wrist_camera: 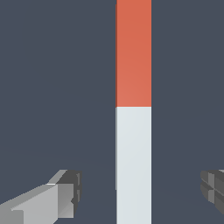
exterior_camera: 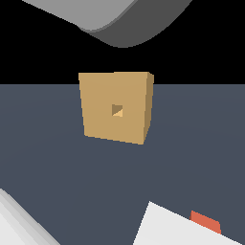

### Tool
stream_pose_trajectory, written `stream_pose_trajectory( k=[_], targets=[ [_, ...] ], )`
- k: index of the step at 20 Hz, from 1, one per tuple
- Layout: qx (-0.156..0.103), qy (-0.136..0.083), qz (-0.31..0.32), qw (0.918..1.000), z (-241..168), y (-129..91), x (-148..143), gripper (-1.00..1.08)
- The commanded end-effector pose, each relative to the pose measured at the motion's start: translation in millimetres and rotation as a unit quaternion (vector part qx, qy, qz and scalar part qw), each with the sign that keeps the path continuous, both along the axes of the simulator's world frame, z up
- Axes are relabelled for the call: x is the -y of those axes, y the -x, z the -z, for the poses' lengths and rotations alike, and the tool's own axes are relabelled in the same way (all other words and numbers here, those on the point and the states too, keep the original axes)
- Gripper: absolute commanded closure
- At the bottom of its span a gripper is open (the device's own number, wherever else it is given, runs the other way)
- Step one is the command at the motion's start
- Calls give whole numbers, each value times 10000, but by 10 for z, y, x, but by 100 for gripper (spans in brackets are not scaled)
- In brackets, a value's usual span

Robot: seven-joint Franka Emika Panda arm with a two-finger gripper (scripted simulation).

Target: Insert the peg into the horizontal hole in a box.

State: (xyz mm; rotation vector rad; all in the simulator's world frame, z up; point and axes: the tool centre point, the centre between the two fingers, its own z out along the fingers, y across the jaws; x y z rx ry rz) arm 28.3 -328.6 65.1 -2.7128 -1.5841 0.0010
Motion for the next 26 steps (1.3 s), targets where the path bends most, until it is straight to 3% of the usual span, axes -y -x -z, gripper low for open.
stream_pose_trajectory(
  k=[1, 14, 20, 21, 26],
  targets=[
    [0, 0, 0, 10000, 0, 0, 0, -92],
    [2, -1, -3, 10000, 473, 9, -14, -92],
    [4, -2, -6, 10000, 496, -6, -9, -92],
    [4, -2, -6, 10000, 496, -6, -9, 108],
    [4, -2, -6, 10000, 496, -6, -9, 108]
  ],
)
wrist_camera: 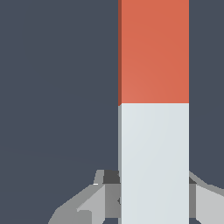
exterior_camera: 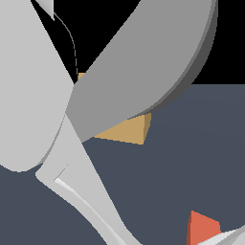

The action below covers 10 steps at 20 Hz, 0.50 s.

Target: Insert the peg into the horizontal hole in a box.

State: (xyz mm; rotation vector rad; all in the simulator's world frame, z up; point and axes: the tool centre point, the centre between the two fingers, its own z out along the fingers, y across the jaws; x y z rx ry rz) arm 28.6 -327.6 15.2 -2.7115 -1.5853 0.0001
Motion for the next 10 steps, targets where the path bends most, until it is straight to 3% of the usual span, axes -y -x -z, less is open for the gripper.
stream_pose_trajectory(
  k=[1, 10],
  targets=[
    [3, 1, 0, 10000, -3, -2, 1, 108],
    [0, 1, -14, 10000, -13, 9, -36, 108]
  ],
)
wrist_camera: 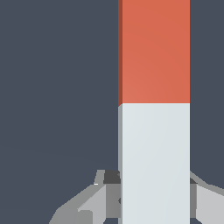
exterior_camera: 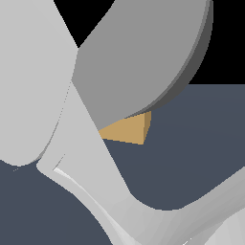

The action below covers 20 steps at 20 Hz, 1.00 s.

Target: Insert the peg into the horizontal hole in a box.

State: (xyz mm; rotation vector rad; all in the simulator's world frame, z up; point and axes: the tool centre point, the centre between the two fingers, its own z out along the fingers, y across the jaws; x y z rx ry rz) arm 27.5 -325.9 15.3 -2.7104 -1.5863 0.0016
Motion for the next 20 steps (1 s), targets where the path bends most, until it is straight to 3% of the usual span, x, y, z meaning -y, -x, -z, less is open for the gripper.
stream_pose_trajectory(
  k=[1, 10, 20],
  targets=[
    [5, 1, -15, 10000, -16, 3, -34, 108],
    [6, 0, -116, 9999, -114, 93, -311, 108],
    [7, -1, -352, 9994, -343, 321, -950, 108]
  ],
)
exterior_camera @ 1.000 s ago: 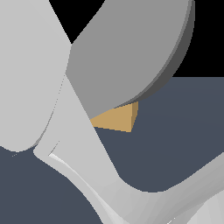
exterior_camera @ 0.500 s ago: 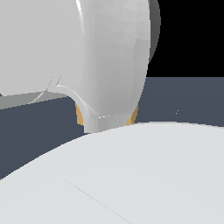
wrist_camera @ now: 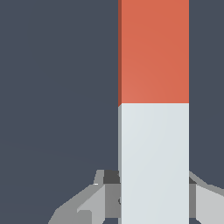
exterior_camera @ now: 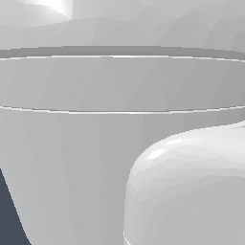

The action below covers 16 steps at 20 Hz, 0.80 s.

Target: Insert the peg into the horizontal hole in a box.

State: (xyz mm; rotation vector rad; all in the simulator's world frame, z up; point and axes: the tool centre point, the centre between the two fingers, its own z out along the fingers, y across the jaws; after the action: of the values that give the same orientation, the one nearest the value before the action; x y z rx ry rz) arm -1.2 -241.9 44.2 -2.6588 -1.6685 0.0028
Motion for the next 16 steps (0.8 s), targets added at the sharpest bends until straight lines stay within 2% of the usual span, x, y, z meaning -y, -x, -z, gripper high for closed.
stream_pose_trajectory(
  k=[1, 16],
  targets=[
    [14, 3, -72, 10000, -81, 63, -186, 108],
    [15, 5, -506, 9987, -511, 548, -1337, 108]
  ],
)
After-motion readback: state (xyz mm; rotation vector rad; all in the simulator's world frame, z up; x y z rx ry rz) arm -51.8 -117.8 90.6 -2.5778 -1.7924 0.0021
